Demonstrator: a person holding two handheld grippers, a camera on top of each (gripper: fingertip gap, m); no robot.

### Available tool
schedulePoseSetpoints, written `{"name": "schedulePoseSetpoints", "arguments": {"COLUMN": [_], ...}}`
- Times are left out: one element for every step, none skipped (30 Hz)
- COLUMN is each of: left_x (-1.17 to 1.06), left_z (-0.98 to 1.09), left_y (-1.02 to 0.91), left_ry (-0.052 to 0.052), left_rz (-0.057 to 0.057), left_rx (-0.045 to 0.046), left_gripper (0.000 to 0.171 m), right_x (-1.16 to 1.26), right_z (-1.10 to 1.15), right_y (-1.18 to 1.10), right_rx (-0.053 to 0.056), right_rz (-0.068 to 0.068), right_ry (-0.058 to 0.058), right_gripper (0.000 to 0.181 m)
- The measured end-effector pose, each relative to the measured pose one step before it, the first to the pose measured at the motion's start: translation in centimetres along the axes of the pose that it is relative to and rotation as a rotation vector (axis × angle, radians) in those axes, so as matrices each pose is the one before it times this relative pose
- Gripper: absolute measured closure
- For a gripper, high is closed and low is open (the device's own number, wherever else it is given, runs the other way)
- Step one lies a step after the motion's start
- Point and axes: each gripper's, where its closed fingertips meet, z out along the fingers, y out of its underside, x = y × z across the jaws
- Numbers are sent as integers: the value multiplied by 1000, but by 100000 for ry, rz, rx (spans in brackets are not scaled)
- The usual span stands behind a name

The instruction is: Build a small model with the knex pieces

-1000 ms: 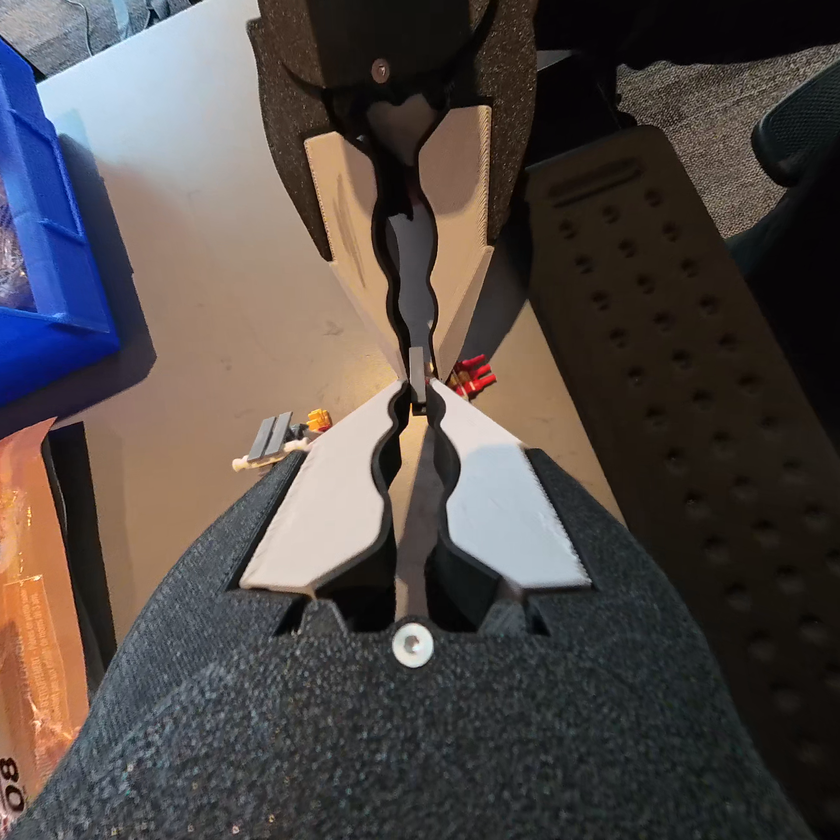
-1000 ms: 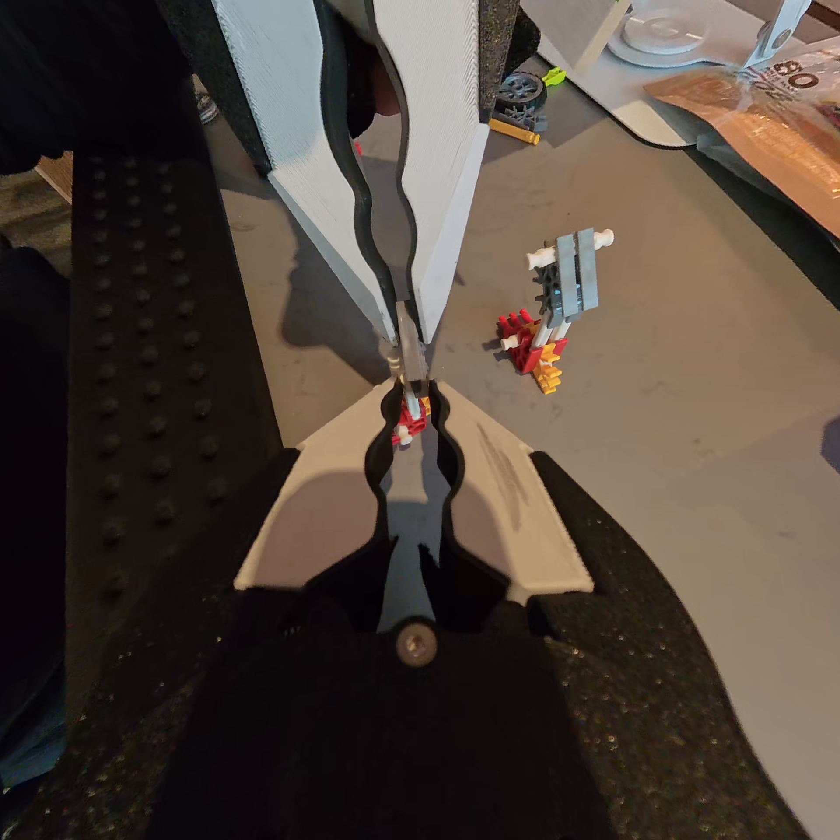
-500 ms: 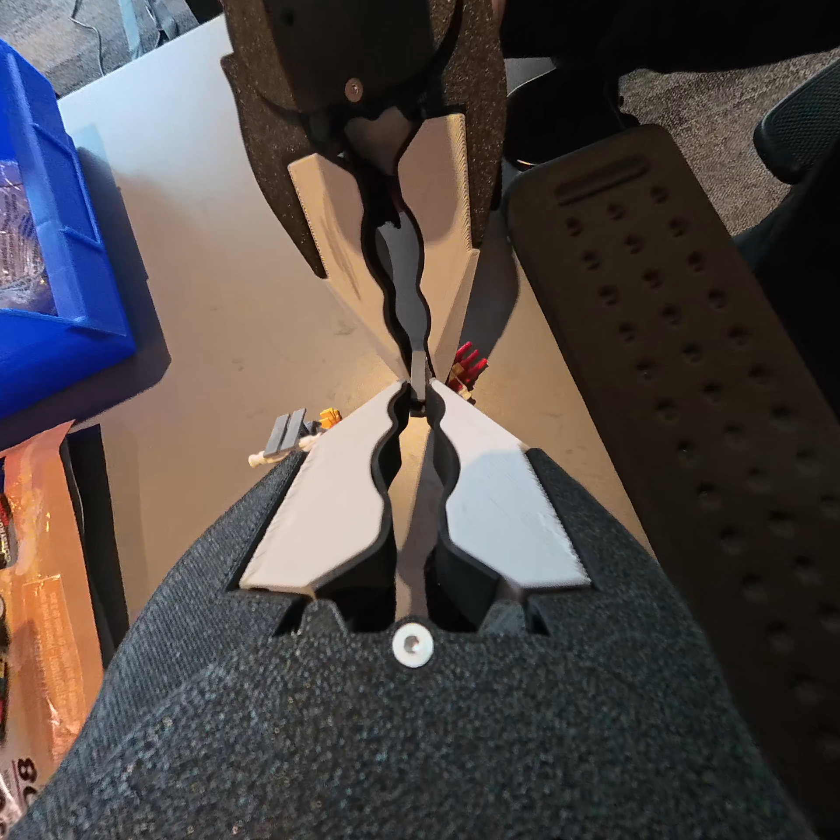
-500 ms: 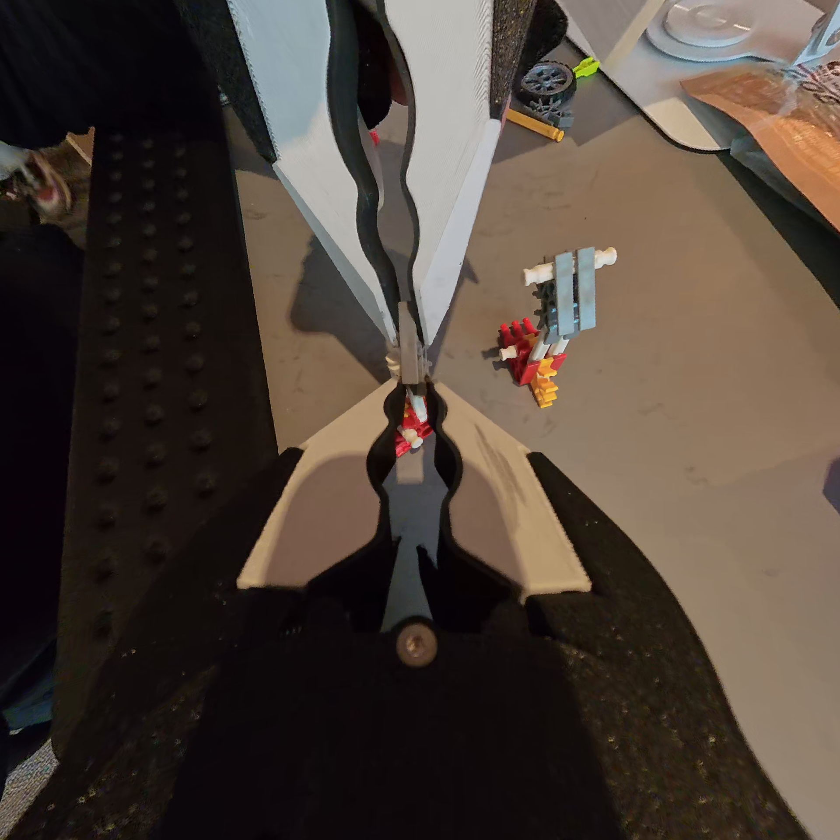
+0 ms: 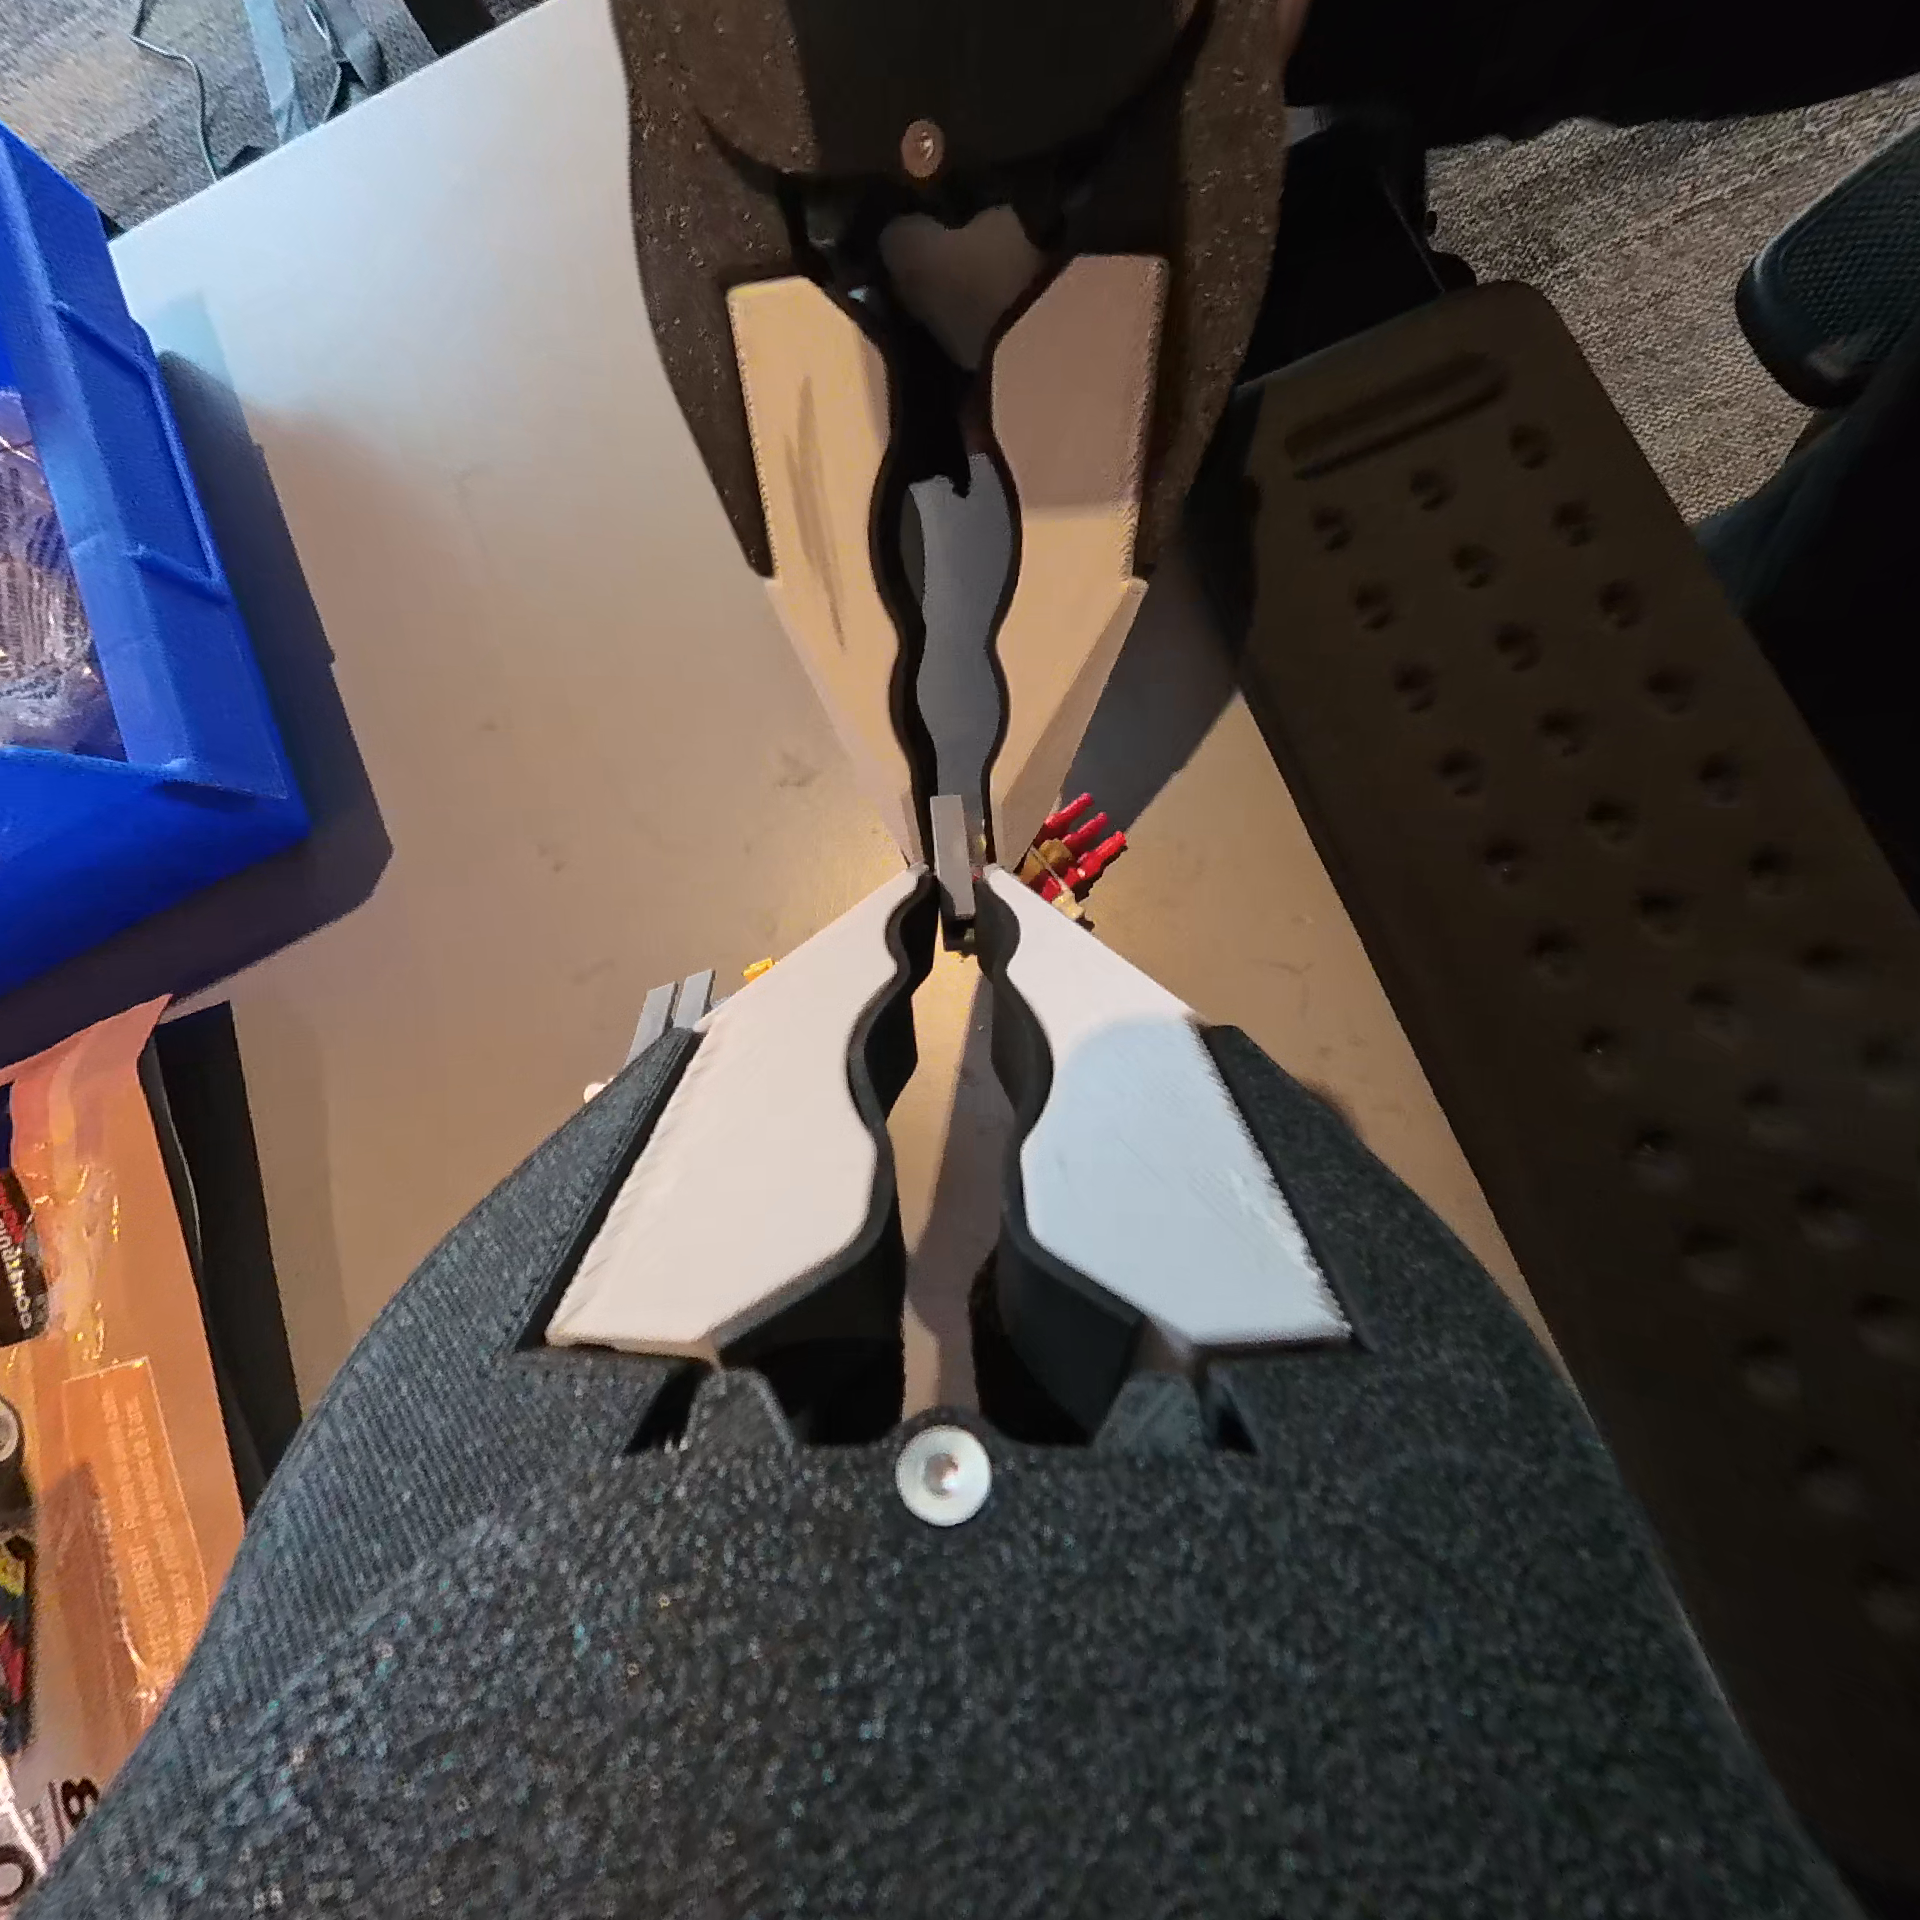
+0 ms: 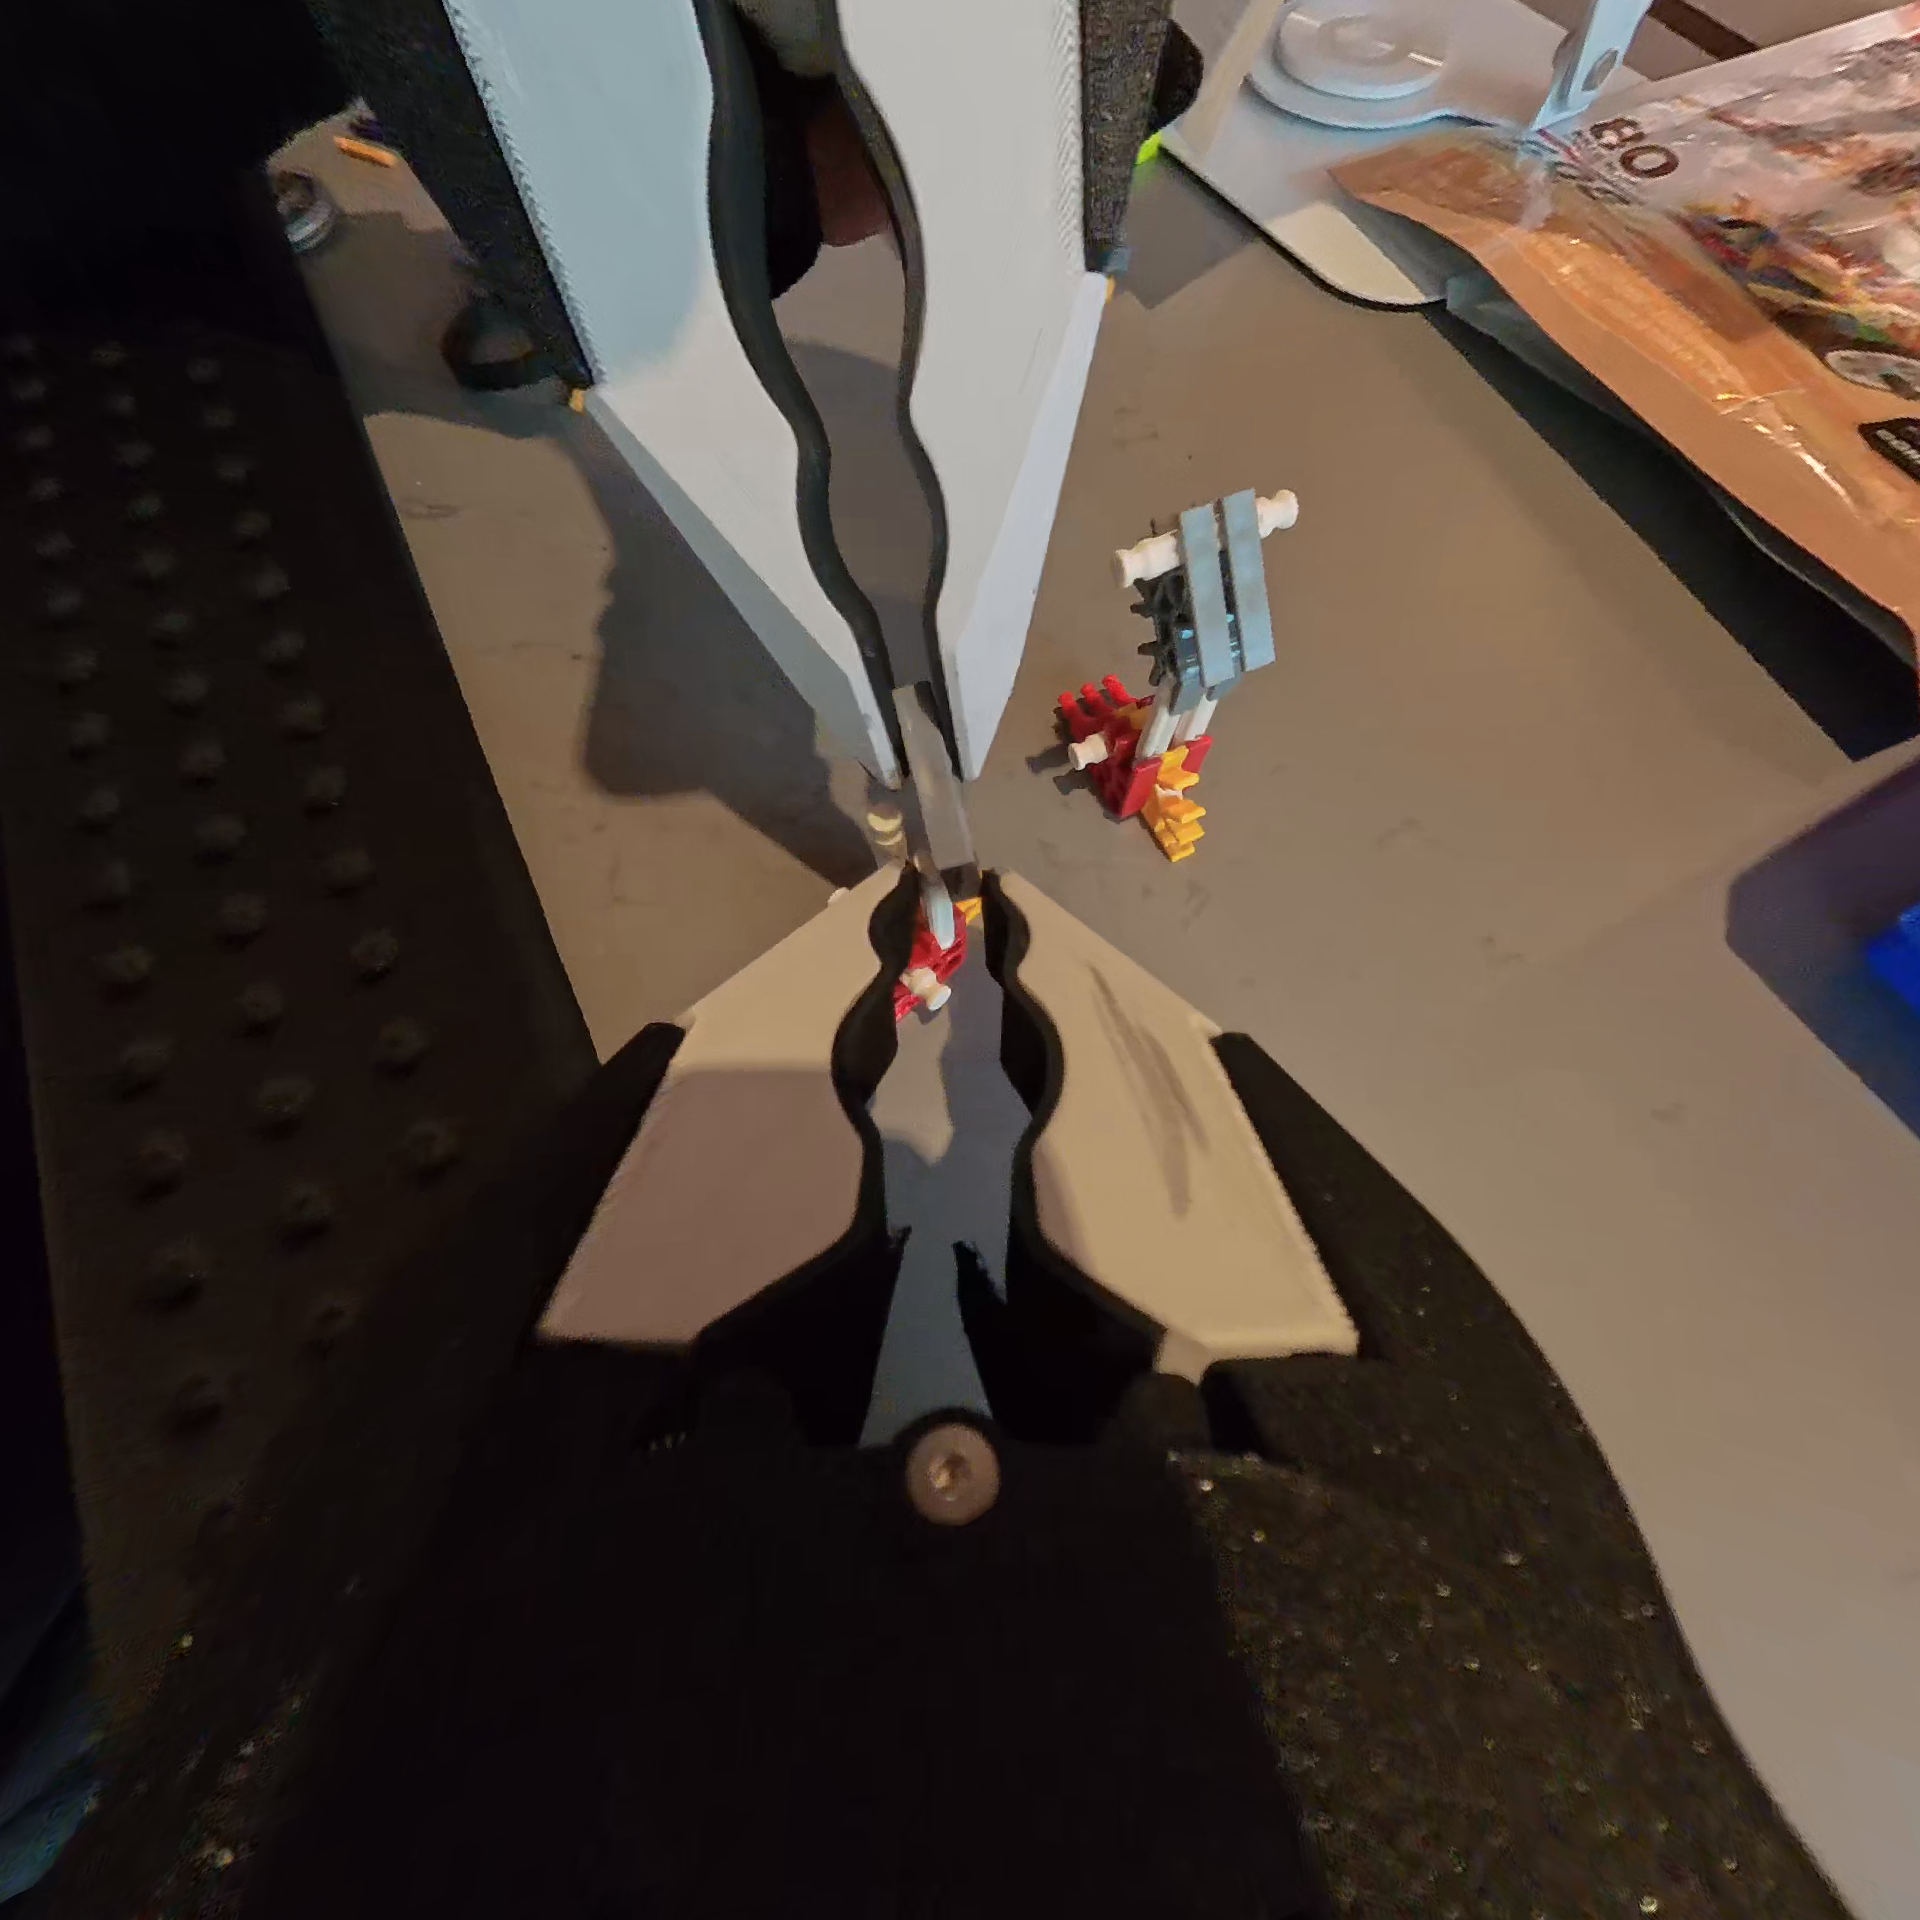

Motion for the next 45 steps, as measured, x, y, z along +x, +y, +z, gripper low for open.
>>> {"name": "schedulePoseSetpoints", "arguments": {"left_x": [64, 17, 18, -19, -15, -26, 15, -43, -160, -76, 2, -20, -98, -63, 0, -17, 61, 108, 33, -115, 18, -13, -37, -2, -15, -47, 24, 78, 189, 142, -18, -114, -55, 88, -14, -106, -58, -28, -50, -60, -69, 9, 6, 4, -23], "left_z": [19, 45, 31, 2, -21, -16, -25, 12, 41, 57, 59, 63, 53, 75, 94, 97, 175, 236, 208, 41, -11, 6, 17, -34, -57, -61, -74, -79, -14, -8, -3, 34, 81, 39, 28, 35, 11, 3, 25, 20, 5, 3, -2, -4, 21], "left_y": [-48, -47, -66, -82, -75, -38, -93, -61, 1, -57, -56, -44, -60, -67, -50, -32, 120, 116, 69, -28, -11, -5, 6, 14, 52, 123, 126, 53, 19, -8, -7, -51, 6, -89, -26, 51, 14, -23, 14, 47, 40, 10, -3, -17, -30], "left_ry": [334, -45, -102, -224, -6, -15, 323, -95, -760, -258, 113, -81, -608, -632, -425, -481, -124, -97, -436, -966, 164, -86, -241, -95, -171, -523, -179, 79, 774, 489, 43, -312, -253, 352, -175, -880, -441, -200, -514, -593, -641, -231, -207, -331, -578], "left_rz": [215, 137, 239, 370, 160, 60, 133, 120, 120, -332, -485, -272, -267, -499, -355, -338, -259, 337, 89, 195, 76, -55, -299, 29, -62, -235, 20, 63, -133, -200, -839, -909, -204, -266, -555, 159, -2, 26, 212, 350, 340, 43, -24, 173, -57], "left_rx": [29, 0, 19, 119, 97, -58, 316, 48, -183, 324, 507, 383, 356, 468, 434, 366, -464, -373, -171, 295, 140, 253, 196, 107, -49, -413, -381, -189, -128, 38, 5, 211, 7, 667, 267, -107, 47, 325, 161, -97, -194, 82, 194, 311, 358], "left_gripper": [166, 166, 166, 166, 166, 166, 166, 166, 165, 165, 165, 165, 164, 164, 163, 162, 158, 156, 157, 157, 157, 158, 157, 157, 157, 156, 155, 154, 148, 144, 143, 143, 141, 139, 139, 140, 141, 143, 144, 144, 144, 143, 143, 143, 143], "right_x": [-59, 1, 6, 13, -22, -13, -98, 20, 98, 56, 8, -8, 2, 0, 20, 60, 11, -93, -13, 69, -27, -4, 38, -37, -18, 9, -55, -48, 25, 13, 26, 94, 87, 9, 30, 35, 4, -17, 0, -14, -27, -9, 2, -18, 35], "right_z": [-51, -55, -55, -21, 17, 15, 2, -15, -5, -38, -44, -30, -9, -16, -14, -10, 23, 39, 26, -19, -5, 8, 6, 25, 30, 53, 48, 29, 11, 12, -13, -45, -36, -30, -44, -10, 7, 8, 16, 38, 31, 5, 4, -17, -32], "right_y": [29, 38, 8, -15, -30, -27, -33, -13, 10, 28, 35, 36, 9, 29, 31, -15, -73, -58, -23, 6, 6, 3, -1, -30, -33, -47, -48, -32, -4, -1, 5, 25, 30, 26, 24, 6, -2, -14, -5, -24, -20, 1, 9, 8, 10], "right_rx": [-407, -254, 59, 423, 546, 506, 355, 66, -145, -125, 7, 253, 491, 437, 399, 679, 888, 476, 71, -48, 110, 183, 229, 280, 271, 261, 305, 144, 89, 299, 383, 25, -85, 39, 30, 3, -21, -38, -70, -41, -46, -108, -29, 22, -31], "right_rz": [-346, -65, -361, -695, -158, -54, -521, -813, -566, -109, 524, 875, 737, 778, 912, 597, 522, 499, 26, -106, 305, 295, -4, 263, 136, 193, 212, 38, 40, 363, 366, -250, -137, 340, 166, -129, -172, -371, -918, -589, -465, -594, -194, 135, -273], "right_ry": [1613, 1468, 1161, 1251, 944, 1215, 767, 1572, 1861, 1026, -39, -617, -616, -624, -558, -3, 53, -641, -173, 259, -471, -373, -86, -361, -199, 94, -380, -351, -24, -243, -307, 347, 397, -167, 97, 460, 416, 414, 803, 779, 663, 589, 301, -40, 263], "right_gripper": [170, 170, 170, 170, 171, 172, 173, 173, 174, 174, 174, 174, 174, 174, 174, 175, 175, 175, 175, 175, 175, 175, 176, 175, 175, 175, 175, 175, 175, 175, 175, 175, 175, 175, 175, 175, 175, 176, 176, 176, 176, 176, 176, 177, 177]}}
